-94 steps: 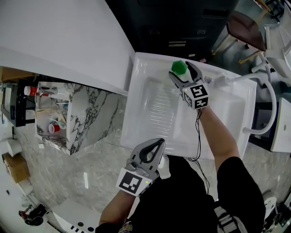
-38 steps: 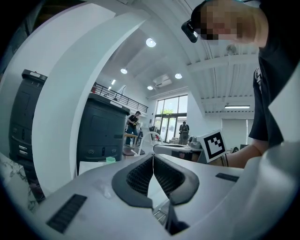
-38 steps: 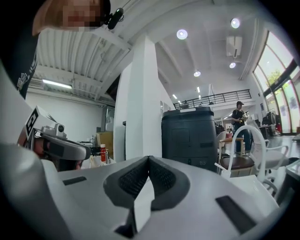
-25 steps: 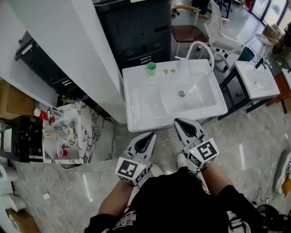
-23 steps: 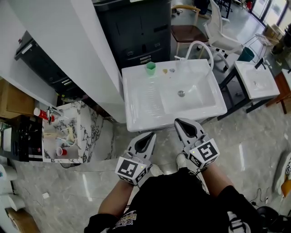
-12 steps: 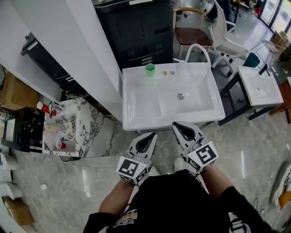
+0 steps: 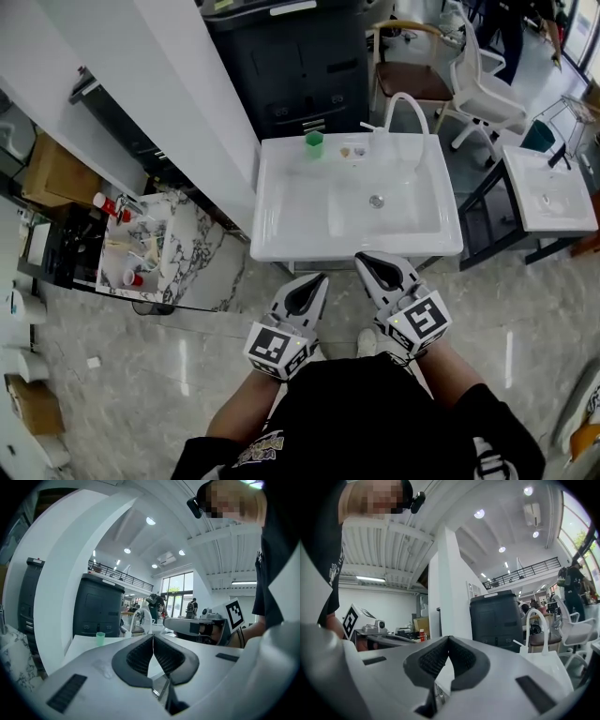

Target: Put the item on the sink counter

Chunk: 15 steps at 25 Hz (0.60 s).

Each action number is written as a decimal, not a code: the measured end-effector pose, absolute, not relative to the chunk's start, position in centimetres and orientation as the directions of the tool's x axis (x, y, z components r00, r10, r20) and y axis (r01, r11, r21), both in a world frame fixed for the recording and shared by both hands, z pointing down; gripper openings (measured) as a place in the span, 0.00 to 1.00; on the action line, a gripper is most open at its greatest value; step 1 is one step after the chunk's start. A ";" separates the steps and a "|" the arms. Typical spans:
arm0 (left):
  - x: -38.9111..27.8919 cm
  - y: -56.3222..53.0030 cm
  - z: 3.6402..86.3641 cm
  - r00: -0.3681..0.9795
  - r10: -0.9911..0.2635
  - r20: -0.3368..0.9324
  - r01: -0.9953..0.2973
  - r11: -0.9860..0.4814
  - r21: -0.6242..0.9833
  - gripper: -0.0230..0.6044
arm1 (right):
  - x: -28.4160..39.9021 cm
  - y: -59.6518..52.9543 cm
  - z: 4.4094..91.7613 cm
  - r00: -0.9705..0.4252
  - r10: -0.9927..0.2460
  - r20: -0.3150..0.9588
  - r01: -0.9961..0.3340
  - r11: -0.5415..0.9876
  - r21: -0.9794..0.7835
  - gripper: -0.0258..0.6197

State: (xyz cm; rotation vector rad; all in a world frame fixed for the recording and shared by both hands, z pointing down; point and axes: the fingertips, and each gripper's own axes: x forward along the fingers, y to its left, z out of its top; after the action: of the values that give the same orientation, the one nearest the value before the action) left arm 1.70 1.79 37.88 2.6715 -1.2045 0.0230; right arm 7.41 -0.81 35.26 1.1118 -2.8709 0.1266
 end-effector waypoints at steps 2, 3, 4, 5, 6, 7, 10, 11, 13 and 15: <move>2.3 2.2 37.8 0.658 -0.746 0.101 -0.749 -0.636 0.184 0.06 | 7.9 -0.3 35.2 -0.747 -0.659 0.084 -0.664 0.746 -0.058 0.12; 2.6 2.3 37.7 0.655 -0.749 0.101 -0.752 -0.633 0.182 0.06 | 8.1 -0.1 35.2 -0.752 -0.654 0.085 -0.659 0.750 -0.059 0.12; 3.0 2.4 37.6 0.652 -0.752 0.100 -0.755 -0.631 0.180 0.06 | 8.3 0.0 35.2 -0.757 -0.648 0.086 -0.653 0.755 -0.059 0.12; 3.2 2.5 37.5 0.649 -0.754 0.097 -0.757 -0.629 0.178 0.06 | 8.4 0.2 35.2 -0.761 -0.643 0.087 -0.648 0.759 -0.060 0.12; 3.5 2.6 37.4 0.647 -0.757 0.095 -0.759 -0.627 0.176 0.06 | 8.6 0.3 35.3 -0.765 -0.638 0.087 -0.643 0.763 -0.062 0.12; 3.7 2.8 37.4 0.644 -0.759 0.093 -0.761 -0.624 0.175 0.06 | 8.8 0.5 35.3 -0.769 -0.633 0.087 -0.639 0.767 -0.065 0.12; 4.1 3.0 37.2 0.637 -0.766 0.089 -0.767 -0.618 0.174 0.06 | 9.0 0.8 35.2 -0.777 -0.624 0.087 -0.629 0.775 -0.065 0.12; 4.2 3.1 37.2 0.636 -0.767 0.089 -0.768 -0.616 0.174 0.06 | 9.1 0.9 35.2 -0.779 -0.621 0.088 -0.627 0.777 -0.062 0.12; 4.2 3.1 37.2 0.633 -0.769 0.089 -0.770 -0.614 0.174 0.06 | 9.1 0.9 35.3 -0.780 -0.619 0.091 -0.624 0.779 -0.057 0.12; 4.1 3.1 37.4 0.632 -0.770 0.091 -0.771 -0.612 0.174 0.06 | 9.0 0.8 35.4 -0.779 -0.620 0.094 -0.625 0.778 -0.056 0.12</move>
State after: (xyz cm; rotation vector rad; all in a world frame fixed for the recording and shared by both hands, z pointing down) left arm 4.09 3.09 37.37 2.6565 -1.2695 0.0103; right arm 9.01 0.81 35.40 1.0152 -2.8958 0.1290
